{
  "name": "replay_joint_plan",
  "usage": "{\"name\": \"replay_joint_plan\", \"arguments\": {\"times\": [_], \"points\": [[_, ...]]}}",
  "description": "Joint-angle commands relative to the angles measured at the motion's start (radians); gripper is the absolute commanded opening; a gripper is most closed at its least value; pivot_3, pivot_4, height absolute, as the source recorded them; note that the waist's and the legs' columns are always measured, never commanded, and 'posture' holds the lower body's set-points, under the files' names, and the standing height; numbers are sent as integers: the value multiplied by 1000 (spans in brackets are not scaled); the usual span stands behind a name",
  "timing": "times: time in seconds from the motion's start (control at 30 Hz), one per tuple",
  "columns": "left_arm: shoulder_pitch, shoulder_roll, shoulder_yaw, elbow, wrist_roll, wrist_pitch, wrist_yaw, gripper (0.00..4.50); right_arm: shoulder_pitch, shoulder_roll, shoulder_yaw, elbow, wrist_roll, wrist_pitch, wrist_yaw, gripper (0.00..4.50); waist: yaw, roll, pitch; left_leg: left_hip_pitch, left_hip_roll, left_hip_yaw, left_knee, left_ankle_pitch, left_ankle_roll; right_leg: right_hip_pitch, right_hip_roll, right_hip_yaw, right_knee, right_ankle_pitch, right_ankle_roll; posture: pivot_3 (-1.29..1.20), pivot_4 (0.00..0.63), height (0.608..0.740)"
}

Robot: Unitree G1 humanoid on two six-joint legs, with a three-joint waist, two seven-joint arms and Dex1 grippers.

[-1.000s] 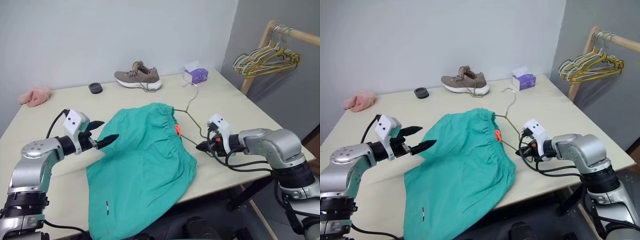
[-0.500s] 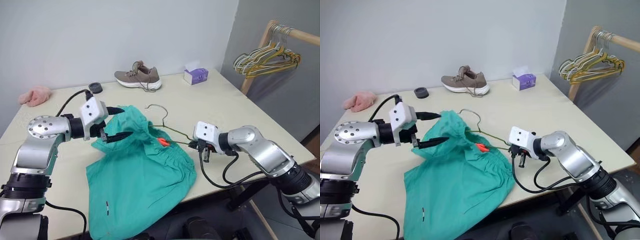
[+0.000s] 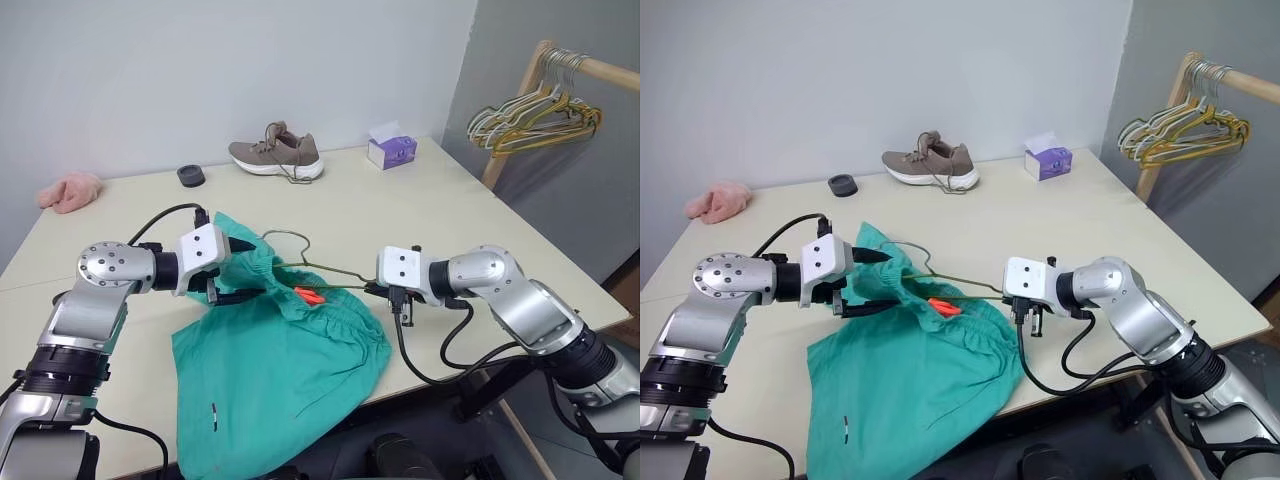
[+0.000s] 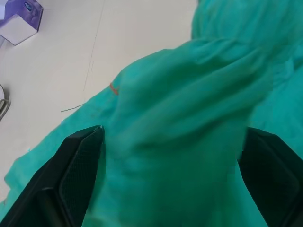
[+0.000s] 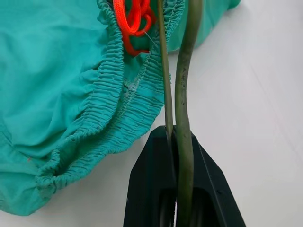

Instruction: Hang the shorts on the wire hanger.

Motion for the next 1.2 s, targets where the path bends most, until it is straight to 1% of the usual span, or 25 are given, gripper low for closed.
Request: {"name": "replay_joint_plan", "arguments": {"times": [0.03, 0.27, 0.53, 0.63, 0.73, 0.83, 0.97, 1.07, 1.2], "points": [[-22, 0, 18, 6, 2, -21, 7, 4461, -18, -10, -50, -34, 11, 1, 23, 0, 0, 0, 0, 0, 0, 0, 0, 0, 0, 0, 0, 0, 0, 0, 0, -251, 0, 740], [-19, 5, 31, 37, 5, -34, 24, 4461, 9, -54, -68, -17, 4, 13, 49, 0, 0, 0, 0, 0, 0, 0, 0, 0, 0, 0, 0, 0, 0, 0, 0, -252, 0, 740], [-23, -6, 43, 59, -1, -44, 58, 4461, 29, -68, -96, -22, 21, 53, 63, 0, -1, 0, 0, 0, 0, 0, 0, 0, 0, 0, 0, 0, 0, 0, 0, -256, 0, 740], [-29, -9, 54, 25, -51, 2, 35, 4461, 36, -76, -100, -26, 27, 83, 71, 0, 0, 0, 0, 0, 0, 0, 0, 0, 0, 0, 0, 0, 0, 0, 0, -263, 0, 740], [-25, 12, 68, -47, -136, 109, -22, 4461, 43, -82, -104, -24, 24, 90, 74, 0, -1, 0, 0, 0, 0, 0, 0, 0, 0, 0, 0, 0, 0, 0, 0, -263, 0, 740], [-41, 29, 69, -100, -179, 187, -60, 4461, 40, -88, -99, -26, 5, 66, 71, 0, -2, 0, 0, 0, 0, 0, 0, 0, 0, 0, 0, 0, 0, 0, 0, -263, 0, 740], [-78, 9, 25, -106, -140, 193, -61, 4461, 28, -84, -86, -28, -19, 28, 71, 0, -1, 0, 0, 0, 0, 0, 1, 0, 0, 1, 0, 0, 0, 0, 0, -264, 0, 740], [-76, 11, -27, -72, -64, 125, -72, 4461, 21, -73, -85, -42, -15, 30, 72, 0, -3, 0, 0, 1, 0, 0, 1, 0, 0, 2, 0, 0, 0, 0, 0, -270, 0, 740], [-78, 3, -60, -29, -16, 69, -69, 4461, 17, -66, -94, -71, 4, 47, 80, 0, -4, 0, 0, 1, 0, 0, 1, 0, 0, 1, 0, 0, 0, 0, 0, -275, 0, 740]]}}
